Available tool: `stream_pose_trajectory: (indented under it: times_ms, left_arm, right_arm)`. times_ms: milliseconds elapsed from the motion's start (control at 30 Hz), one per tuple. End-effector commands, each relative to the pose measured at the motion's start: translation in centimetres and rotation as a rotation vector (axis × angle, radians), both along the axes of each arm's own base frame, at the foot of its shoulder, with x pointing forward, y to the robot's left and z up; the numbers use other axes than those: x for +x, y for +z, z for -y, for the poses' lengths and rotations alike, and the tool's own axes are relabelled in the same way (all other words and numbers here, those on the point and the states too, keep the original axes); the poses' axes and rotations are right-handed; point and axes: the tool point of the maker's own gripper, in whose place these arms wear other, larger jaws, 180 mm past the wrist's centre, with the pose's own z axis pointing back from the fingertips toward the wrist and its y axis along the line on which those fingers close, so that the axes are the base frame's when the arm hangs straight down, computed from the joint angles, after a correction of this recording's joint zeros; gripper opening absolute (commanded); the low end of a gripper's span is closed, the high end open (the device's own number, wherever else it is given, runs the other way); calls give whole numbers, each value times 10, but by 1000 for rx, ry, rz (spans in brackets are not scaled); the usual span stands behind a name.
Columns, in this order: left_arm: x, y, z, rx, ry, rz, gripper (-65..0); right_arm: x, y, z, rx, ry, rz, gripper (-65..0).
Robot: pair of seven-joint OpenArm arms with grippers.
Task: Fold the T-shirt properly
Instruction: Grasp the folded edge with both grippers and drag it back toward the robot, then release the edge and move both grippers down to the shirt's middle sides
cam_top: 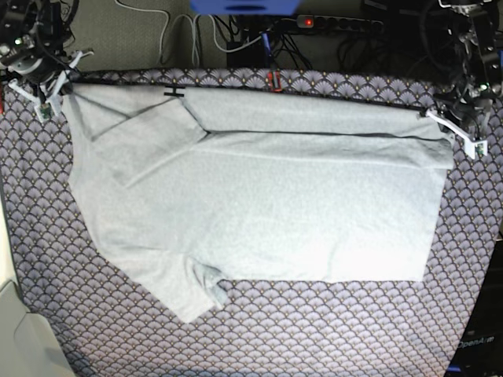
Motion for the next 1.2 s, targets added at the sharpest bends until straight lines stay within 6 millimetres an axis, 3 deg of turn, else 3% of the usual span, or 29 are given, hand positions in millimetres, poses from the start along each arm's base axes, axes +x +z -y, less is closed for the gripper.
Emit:
stream_pose_trajectory:
  times_ms: [0, 267, 333, 500, 567, 667, 833, 967, 1067, 1167]
  left_arm:
    - [3, 9, -9, 34, 3, 14, -645]
    - [2, 8, -10, 34, 3, 11, -626]
    - [1, 7, -7, 29, -6, 0, -553]
    - [0, 5, 7, 1, -131, -31, -259]
    - [0, 11, -4, 10, -101, -19, -176]
    - [0, 20, -21, 24, -50, 10, -107]
    - [-2, 35, -48, 53, 25, 46, -73]
    - [6, 47, -57, 62, 47, 88, -72]
    - [18, 58, -61, 66, 57, 128, -72]
    - [43, 75, -60, 63, 58, 197, -72]
  right_arm:
    - [2, 7, 9, -36, 5, 7, -650]
    - [2, 7, 9, -37, 4, 4, -632]
    - [2, 7, 10, -41, 4, 4, -569]
    - [2, 7, 11, -43, 3, 3, -398]
    - [2, 8, 12, -46, 3, 3, -377]
    - [1, 13, 23, -63, -25, 14, -376]
    - [14, 34, 53, -109, -113, 89, -376]
    - [29, 53, 72, -134, -168, 163, -376]
    - [48, 73, 86, -151, -214, 246, -376]
    - [80, 99, 94, -168, -209, 340, -376]
